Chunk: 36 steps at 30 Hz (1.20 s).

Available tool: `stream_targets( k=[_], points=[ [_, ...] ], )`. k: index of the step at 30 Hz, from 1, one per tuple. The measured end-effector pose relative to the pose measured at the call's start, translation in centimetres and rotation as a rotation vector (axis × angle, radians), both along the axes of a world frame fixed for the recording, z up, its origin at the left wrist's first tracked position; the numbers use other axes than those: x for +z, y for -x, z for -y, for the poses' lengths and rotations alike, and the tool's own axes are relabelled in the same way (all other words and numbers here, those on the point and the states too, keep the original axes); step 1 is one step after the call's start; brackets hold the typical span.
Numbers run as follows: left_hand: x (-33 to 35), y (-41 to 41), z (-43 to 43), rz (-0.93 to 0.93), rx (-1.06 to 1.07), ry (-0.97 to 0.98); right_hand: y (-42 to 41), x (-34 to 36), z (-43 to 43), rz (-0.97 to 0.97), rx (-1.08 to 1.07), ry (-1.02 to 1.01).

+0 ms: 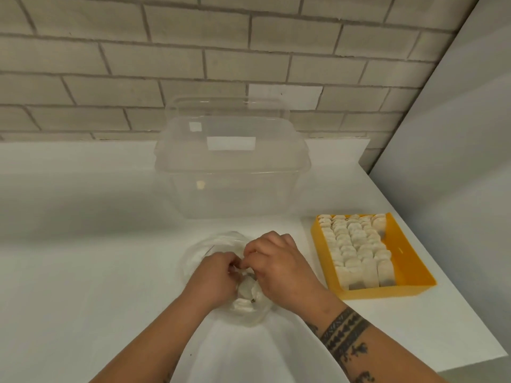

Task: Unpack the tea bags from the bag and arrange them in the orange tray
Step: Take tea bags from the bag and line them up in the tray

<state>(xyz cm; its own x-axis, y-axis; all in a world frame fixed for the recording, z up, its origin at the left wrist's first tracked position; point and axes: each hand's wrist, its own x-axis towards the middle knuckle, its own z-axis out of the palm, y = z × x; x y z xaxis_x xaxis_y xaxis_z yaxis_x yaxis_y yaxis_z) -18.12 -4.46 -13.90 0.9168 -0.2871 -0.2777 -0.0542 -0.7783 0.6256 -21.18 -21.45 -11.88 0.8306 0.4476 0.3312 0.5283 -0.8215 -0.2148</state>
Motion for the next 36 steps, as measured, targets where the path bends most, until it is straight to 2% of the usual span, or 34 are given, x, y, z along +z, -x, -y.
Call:
stream_targets(
  k=[3, 7, 12, 16, 18, 20, 24, 26, 28, 30, 32, 36],
  points=[
    [0.5, -0.2, -0.9, 0.064, 0.159, 0.135, -0.8, 0.2, -0.7, -0.115, 0.050, 0.126],
    [0.7, 0.0, -1.4, -0.020, 0.319, 0.355, -1.0, 0.6, -1.1, -0.346, 0.014, 0.547],
    [0.4, 0.4, -1.7, -0.175, 0.402, 0.476, -1.4, 0.5, -1.1, -0.446, 0.010, 0.617],
    [0.6, 0.9, -1.9, -0.309, 0.388, 0.623, -0.9, 0.8, -0.8, -0.440, 0.019, 0.593],
    [0.8, 1.0, -2.3, -0.416, 0.361, 0.729, -0.7, 1.0, -0.5, -0.490, 0.009, 0.539],
    [1.1, 1.1, -2.8, -0.509, 0.313, 0.836, -0.8, 1.3, -0.1, -0.578, -0.033, 0.403],
    [0.5, 0.9, -3.5, -0.578, 0.267, 0.967, -0.6, 1.9, 0.0, -0.747, -0.215, -0.127],
    [0.2, 0.8, -3.4, -0.581, 0.238, 0.936, -0.5, 2.4, -0.1, -0.785, -0.274, -0.280],
    [0.0, 0.9, -3.2, -0.531, 0.241, 0.827, -0.6, 2.8, -0.1, -0.777, -0.280, -0.179],
    [-0.3, 1.3, -2.8, -0.486, 0.250, 0.736, -0.5, 3.1, -0.1, -0.762, -0.237, 0.093],
    [-0.5, 1.6, -2.6, -0.470, 0.269, 0.752, -0.3, 3.3, -0.6, -0.723, -0.160, 0.312],
    [-0.8, 1.9, -2.2, -0.452, 0.417, 0.906, 0.1, 2.8, -2.7, -0.744, -0.044, 0.351]
  ],
)
